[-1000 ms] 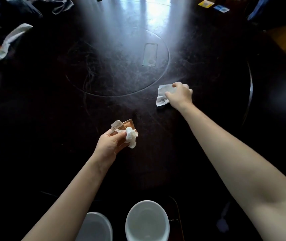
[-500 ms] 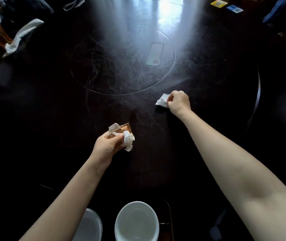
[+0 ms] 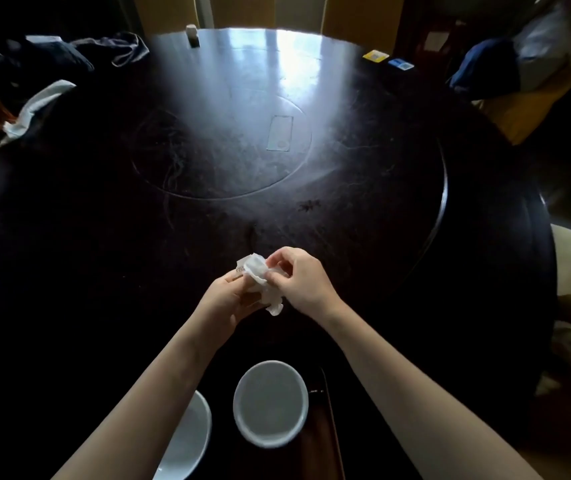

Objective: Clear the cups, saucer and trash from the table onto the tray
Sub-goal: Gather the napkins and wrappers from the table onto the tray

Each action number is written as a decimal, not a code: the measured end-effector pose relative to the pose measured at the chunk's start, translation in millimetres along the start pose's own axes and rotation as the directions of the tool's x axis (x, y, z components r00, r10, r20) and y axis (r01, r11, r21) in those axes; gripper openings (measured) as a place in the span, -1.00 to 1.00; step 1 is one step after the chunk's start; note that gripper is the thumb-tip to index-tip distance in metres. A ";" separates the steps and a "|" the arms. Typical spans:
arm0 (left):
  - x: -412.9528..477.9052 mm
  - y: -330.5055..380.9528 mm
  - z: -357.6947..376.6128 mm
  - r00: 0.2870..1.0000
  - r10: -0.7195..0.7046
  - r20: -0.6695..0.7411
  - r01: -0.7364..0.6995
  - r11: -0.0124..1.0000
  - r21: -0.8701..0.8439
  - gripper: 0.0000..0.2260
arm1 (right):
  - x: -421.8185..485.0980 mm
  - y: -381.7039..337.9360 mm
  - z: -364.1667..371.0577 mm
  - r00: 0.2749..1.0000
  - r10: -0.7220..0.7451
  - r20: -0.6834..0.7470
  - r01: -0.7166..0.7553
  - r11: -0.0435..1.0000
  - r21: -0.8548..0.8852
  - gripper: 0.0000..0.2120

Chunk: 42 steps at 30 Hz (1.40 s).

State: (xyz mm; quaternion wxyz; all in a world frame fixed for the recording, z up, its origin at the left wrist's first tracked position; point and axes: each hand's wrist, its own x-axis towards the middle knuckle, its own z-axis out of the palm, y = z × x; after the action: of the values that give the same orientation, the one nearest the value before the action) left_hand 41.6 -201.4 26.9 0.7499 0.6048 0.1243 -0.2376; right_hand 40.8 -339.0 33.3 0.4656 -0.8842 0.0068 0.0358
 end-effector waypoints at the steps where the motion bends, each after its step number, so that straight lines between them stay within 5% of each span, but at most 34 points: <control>1: -8.9 -2.9 -1.9 0.999 -0.009 0.034 0.010 1.000 -0.013 -0.83 | -10.8 -3.2 2.8 0.999 0.005 -0.032 -0.005 1.000 0.002 -0.88; 7: -71.0 -25.9 -20.6 0.991 -0.045 0.124 0.043 0.999 0.014 -0.85 | -80.1 -11.7 27.4 0.994 0.063 -0.088 -0.063 0.998 0.000 -0.86; 24: -214.6 -145.8 -52.2 0.964 -0.262 0.054 0.263 0.965 -0.009 -0.86 | -262.2 15.5 109.0 0.947 0.317 -0.042 -0.304 0.932 0.197 -0.95; 29: -208.5 -171.3 -55.1 0.952 -0.307 0.015 0.307 0.951 0.029 -0.87 | -279.9 28.9 118.9 0.903 0.413 -0.122 -0.369 0.887 0.276 -0.93; 37: -181.0 -192.9 -29.1 0.964 -0.230 -0.132 0.248 0.959 0.136 -0.82 | -282.3 51.7 89.7 0.823 0.494 -0.280 -0.398 0.854 0.335 -0.93; 42: -170.6 -199.5 -13.2 0.960 -0.068 -0.273 0.178 0.899 0.401 -0.73 | -272.4 71.5 65.8 0.828 0.485 -0.281 -0.409 0.866 0.288 -0.98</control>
State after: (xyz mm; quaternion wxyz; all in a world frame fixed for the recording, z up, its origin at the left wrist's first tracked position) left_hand -204.2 -184.6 -64.6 0.5629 0.7684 0.2026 -0.2274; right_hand -237.9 -331.1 -43.7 0.5285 -0.7942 0.2998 -0.0115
